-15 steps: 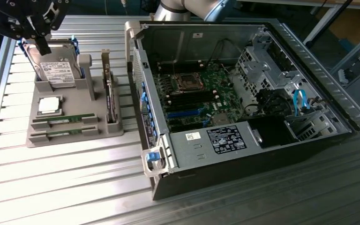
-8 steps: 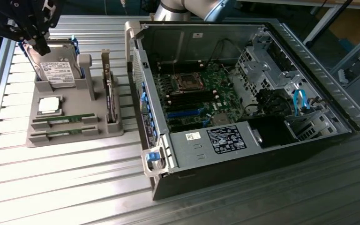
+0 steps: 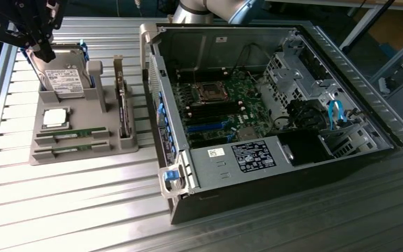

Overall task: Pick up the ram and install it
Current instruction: 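Pick up the ram and move it above insertion slot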

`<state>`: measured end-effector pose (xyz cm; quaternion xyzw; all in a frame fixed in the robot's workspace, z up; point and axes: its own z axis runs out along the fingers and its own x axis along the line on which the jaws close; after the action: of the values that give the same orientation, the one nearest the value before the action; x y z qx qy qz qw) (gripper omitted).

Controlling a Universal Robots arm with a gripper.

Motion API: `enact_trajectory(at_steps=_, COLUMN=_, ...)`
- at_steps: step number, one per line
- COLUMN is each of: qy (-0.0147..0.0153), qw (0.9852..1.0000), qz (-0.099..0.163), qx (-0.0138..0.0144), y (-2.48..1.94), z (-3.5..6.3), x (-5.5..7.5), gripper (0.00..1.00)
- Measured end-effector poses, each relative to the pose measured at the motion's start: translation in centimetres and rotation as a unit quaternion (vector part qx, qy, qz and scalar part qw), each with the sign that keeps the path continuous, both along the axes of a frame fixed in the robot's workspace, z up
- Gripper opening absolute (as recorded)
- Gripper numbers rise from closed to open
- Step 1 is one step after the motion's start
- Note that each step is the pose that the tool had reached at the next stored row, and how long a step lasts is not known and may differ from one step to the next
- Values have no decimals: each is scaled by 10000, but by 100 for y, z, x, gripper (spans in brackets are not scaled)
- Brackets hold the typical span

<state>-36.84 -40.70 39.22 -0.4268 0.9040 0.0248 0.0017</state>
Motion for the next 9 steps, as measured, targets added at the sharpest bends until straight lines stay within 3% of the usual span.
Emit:
enact_trajectory(at_steps=5, qy=0, qw=9988, qz=482, qx=0, y=0, z=0, x=0, gripper=10)
enact_trajectory(at_steps=9, qy=0, qw=9963, qz=857, qx=0, y=0, z=0, x=0, gripper=10)
